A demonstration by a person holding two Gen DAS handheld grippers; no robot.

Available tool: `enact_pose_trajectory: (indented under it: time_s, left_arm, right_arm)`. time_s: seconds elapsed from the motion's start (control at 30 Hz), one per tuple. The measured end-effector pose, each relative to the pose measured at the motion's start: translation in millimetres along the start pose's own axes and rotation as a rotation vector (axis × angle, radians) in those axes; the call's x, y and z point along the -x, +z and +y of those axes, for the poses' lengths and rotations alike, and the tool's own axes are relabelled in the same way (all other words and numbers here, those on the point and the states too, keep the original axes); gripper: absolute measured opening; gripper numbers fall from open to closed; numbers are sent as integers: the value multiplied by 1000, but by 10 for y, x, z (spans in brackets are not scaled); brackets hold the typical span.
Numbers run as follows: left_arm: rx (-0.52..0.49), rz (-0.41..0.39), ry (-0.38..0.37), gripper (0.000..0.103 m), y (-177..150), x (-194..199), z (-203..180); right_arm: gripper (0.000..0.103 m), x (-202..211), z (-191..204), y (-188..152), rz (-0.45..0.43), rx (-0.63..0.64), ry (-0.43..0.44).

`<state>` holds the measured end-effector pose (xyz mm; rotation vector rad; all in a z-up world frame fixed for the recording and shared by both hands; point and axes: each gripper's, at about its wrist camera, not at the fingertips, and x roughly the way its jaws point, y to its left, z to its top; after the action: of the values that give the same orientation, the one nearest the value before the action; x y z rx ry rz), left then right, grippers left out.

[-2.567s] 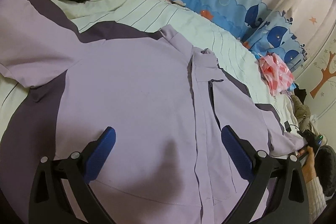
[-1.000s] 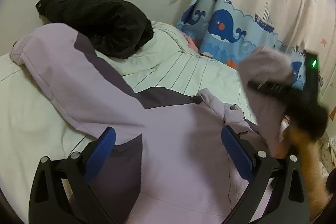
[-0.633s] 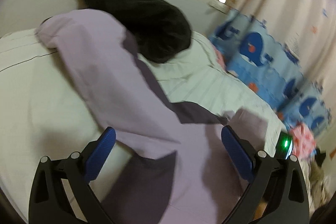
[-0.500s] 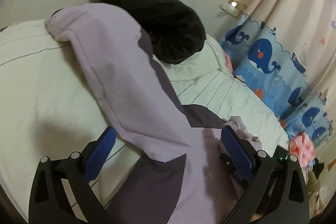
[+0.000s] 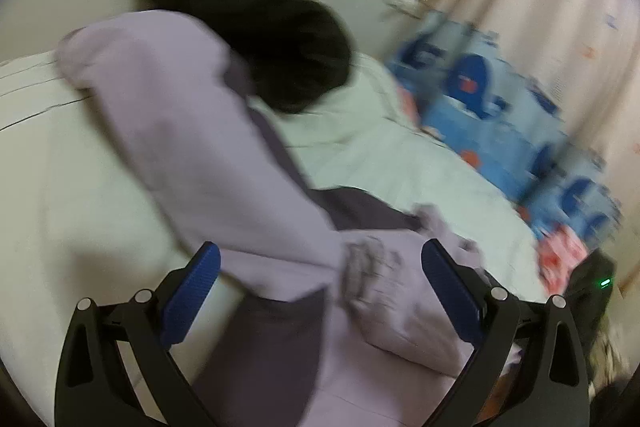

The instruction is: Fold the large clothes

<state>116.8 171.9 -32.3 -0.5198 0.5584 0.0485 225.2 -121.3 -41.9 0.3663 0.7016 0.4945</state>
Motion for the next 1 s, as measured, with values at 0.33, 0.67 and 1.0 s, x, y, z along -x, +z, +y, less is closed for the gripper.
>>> enact_pose_trajectory:
  time_s: [0.33, 0.67, 1.0]
  left_arm:
    - [-401, 286, -48, 96, -442, -1494, -1115]
    - [-482, 358, 120, 97, -815, -2040, -822]
    - [-265, 35, -1, 97, 326, -223, -92]
  right_arm:
    - [87, 595, -1891, 2, 15, -204, -465]
    - [91, 635, -1689, -38, -53, 16, -517]
    - [96, 935, -1431, -247, 24, -102, -356]
